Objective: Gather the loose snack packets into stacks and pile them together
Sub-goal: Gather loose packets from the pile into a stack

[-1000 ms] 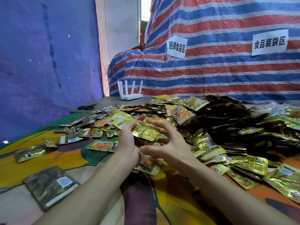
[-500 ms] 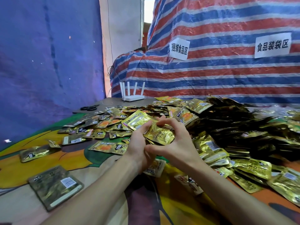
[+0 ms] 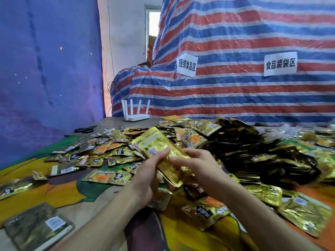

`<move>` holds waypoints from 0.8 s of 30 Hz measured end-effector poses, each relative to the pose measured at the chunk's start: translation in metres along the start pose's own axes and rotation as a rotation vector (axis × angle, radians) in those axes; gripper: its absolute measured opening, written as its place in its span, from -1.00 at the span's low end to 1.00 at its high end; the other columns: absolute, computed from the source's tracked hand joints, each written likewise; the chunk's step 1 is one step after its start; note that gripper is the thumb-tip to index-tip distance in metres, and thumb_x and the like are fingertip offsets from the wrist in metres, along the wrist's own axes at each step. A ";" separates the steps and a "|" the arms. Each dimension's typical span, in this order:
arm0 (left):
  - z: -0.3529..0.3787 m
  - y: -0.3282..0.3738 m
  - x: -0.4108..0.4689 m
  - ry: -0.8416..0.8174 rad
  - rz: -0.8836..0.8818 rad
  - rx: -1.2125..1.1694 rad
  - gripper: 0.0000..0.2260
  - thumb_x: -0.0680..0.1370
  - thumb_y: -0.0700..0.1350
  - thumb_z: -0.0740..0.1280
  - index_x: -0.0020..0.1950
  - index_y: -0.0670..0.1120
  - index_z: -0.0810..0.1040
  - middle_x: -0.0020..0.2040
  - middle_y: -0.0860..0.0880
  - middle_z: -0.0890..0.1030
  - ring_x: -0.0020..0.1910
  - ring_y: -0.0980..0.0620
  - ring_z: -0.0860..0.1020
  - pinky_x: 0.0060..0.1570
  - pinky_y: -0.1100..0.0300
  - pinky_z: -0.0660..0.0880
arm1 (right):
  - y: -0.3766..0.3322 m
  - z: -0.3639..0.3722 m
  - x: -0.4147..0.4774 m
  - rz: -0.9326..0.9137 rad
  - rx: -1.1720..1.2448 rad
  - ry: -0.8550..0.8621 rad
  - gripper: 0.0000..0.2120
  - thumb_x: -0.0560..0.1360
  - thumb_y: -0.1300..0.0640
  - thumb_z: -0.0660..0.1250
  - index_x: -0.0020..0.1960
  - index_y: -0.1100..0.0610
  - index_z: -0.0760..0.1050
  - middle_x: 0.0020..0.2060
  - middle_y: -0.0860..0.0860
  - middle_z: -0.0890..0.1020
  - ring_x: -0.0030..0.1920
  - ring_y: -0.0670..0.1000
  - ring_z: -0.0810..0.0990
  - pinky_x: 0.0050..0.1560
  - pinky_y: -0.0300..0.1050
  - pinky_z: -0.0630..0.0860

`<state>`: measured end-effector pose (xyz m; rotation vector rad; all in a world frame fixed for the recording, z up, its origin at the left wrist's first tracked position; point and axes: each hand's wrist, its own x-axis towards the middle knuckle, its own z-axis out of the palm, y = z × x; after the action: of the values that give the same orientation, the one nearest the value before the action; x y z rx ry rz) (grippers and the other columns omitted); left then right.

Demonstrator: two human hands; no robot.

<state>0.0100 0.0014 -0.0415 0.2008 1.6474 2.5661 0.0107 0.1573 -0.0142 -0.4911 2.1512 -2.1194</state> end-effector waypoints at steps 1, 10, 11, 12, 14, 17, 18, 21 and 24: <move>0.001 0.000 0.000 0.055 0.030 0.059 -0.57 0.40 0.13 0.45 0.16 -0.09 0.69 0.14 -0.19 0.69 0.16 -0.23 0.64 0.29 -0.22 0.46 | -0.004 -0.005 0.001 -0.039 -0.029 0.049 -0.86 0.42 0.18 0.57 -0.03 0.14 0.70 -0.15 0.14 0.75 -0.16 0.15 0.75 -0.25 0.00 0.66; -0.014 0.004 0.007 0.521 0.232 0.143 -0.84 0.61 -0.06 0.30 -0.02 -0.14 0.58 -0.18 -0.05 0.62 -0.22 -0.01 0.55 -0.18 0.11 0.43 | -0.019 -0.061 -0.001 -0.368 -1.108 0.297 -0.73 0.42 0.14 0.47 0.04 -0.13 0.55 -0.04 -0.10 0.64 -0.09 0.00 0.59 -0.16 -0.04 0.54; -0.015 0.005 0.007 0.542 0.254 0.155 -0.86 0.60 -0.08 0.30 -0.04 -0.13 0.57 -0.17 -0.07 0.61 -0.22 -0.02 0.53 -0.18 0.11 0.41 | -0.010 -0.060 -0.005 -0.363 -1.274 0.297 -0.69 0.42 0.15 0.43 0.10 -0.13 0.54 0.02 -0.07 0.59 0.04 0.04 0.54 -0.08 -0.05 0.50; -0.016 0.005 0.008 0.554 0.269 0.177 -0.87 0.61 -0.09 0.30 -0.06 -0.13 0.55 -0.17 -0.07 0.59 -0.22 -0.02 0.52 -0.15 0.09 0.40 | -0.001 -0.058 -0.008 -0.339 -1.402 0.259 -0.66 0.42 0.14 0.39 0.16 -0.11 0.51 0.09 -0.03 0.55 0.14 0.06 0.47 0.00 -0.07 0.45; -0.018 0.003 0.010 0.554 0.289 0.307 -0.87 0.62 -0.12 0.28 -0.10 -0.11 0.51 -0.16 -0.07 0.56 -0.20 -0.04 0.51 -0.12 0.06 0.39 | 0.009 -0.057 -0.013 -0.214 -1.507 0.112 -0.59 0.42 0.03 0.31 0.27 -0.12 0.45 0.25 -0.01 0.45 0.27 0.07 0.35 0.13 -0.08 0.36; -0.019 0.003 0.013 0.497 0.325 0.602 -0.88 0.62 -0.22 0.27 -0.09 -0.07 0.48 -0.11 -0.05 0.54 -0.13 -0.03 0.51 -0.12 0.08 0.44 | 0.000 -0.055 -0.015 -0.069 -1.404 0.031 -0.43 0.35 -0.16 0.17 0.35 -0.12 0.46 0.33 -0.02 0.43 0.34 0.06 0.29 0.11 -0.04 0.34; -0.020 0.005 0.013 0.488 0.343 0.673 -0.86 0.61 -0.27 0.26 -0.08 -0.06 0.48 -0.08 -0.03 0.54 -0.11 0.00 0.51 -0.13 0.13 0.45 | -0.004 -0.052 -0.013 -0.094 -1.391 0.065 -0.44 0.39 -0.17 0.17 0.36 -0.10 0.48 0.32 -0.01 0.46 0.34 0.07 0.29 0.10 -0.03 0.36; -0.027 0.018 0.010 0.549 0.387 0.748 -0.78 0.56 -0.36 0.22 -0.03 -0.05 0.51 -0.03 0.01 0.55 -0.09 0.13 0.50 -0.26 0.25 0.38 | -0.008 -0.029 -0.006 -0.287 -1.364 0.228 -0.57 0.51 -0.13 0.25 0.34 -0.05 0.51 0.26 -0.01 0.53 0.28 0.07 0.36 0.11 0.00 0.45; -0.043 0.042 0.009 0.433 0.337 0.961 -0.72 0.51 -0.39 0.25 -0.06 0.00 0.49 -0.01 0.02 0.54 -0.12 0.11 0.51 -0.32 0.27 0.40 | -0.010 0.001 0.021 -0.337 -1.235 0.168 -0.60 0.51 -0.06 0.31 0.32 0.00 0.52 0.21 0.01 0.58 0.20 0.05 0.50 0.04 -0.02 0.51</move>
<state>-0.0060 -0.0533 -0.0207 -0.0414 3.1315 1.8224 -0.0072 0.1505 -0.0006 -0.7657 3.4548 -0.6178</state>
